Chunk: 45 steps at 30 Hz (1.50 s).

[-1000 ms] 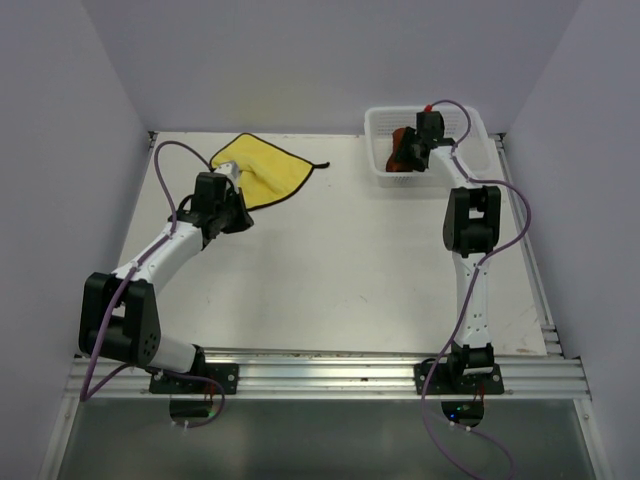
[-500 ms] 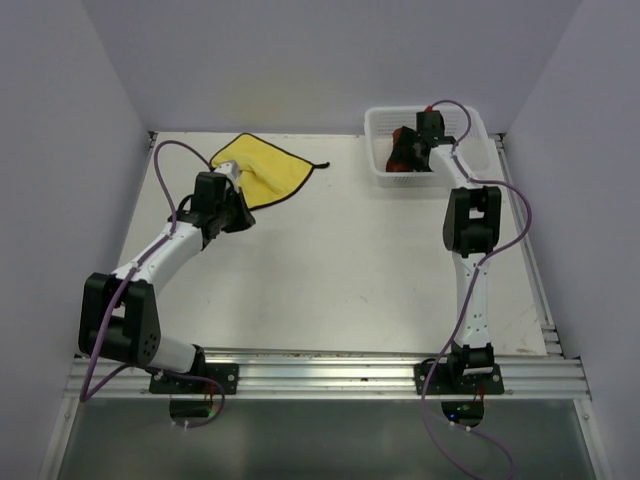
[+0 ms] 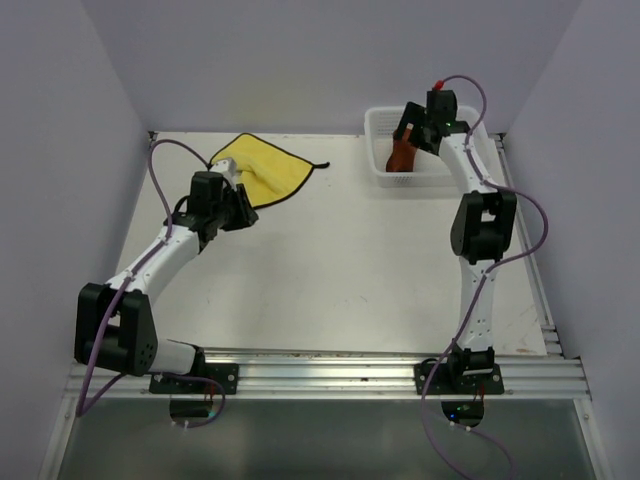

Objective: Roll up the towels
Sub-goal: Place the rolled towel into the container, then move the towel to the center of the board

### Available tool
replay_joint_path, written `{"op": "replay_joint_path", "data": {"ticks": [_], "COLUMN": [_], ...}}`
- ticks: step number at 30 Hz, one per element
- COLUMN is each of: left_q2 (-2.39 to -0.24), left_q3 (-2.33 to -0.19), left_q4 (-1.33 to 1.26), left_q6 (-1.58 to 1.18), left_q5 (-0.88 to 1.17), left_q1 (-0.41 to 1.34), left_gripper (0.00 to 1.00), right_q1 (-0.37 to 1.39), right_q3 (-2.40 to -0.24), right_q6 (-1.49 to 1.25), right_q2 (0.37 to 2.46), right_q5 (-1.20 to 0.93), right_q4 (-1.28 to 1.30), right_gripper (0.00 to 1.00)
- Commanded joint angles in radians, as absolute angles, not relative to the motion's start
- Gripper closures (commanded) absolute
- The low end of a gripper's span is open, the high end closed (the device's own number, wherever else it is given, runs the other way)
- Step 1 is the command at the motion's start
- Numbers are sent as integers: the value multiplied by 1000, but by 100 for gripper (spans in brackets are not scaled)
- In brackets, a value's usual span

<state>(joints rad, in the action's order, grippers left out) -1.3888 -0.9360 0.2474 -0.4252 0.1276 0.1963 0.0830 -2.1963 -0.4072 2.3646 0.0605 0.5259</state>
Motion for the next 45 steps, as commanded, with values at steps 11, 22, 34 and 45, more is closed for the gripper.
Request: {"op": "replay_joint_path", "data": {"ticks": [11, 22, 34, 45], "left_q2": [-1457, -1814, -2077, -2088], "left_q3": [-1032, -1284, -1523, -1461], "left_q4": [146, 256, 302, 364], "left_q6": [-422, -400, -279, -298], "left_q5": [108, -110, -239, -207], "left_q1": [189, 187, 189, 189], "left_gripper": [45, 43, 43, 88], "right_q1": [268, 465, 532, 537], "right_q3": [-1786, -1467, -1170, -1161], "right_q6": [-342, -319, -354, -356], "right_q2": [1866, 1489, 1312, 1275], "right_q5": [121, 49, -49, -25], "right_q4": [293, 235, 219, 253], "right_gripper": [1, 4, 9, 10]}}
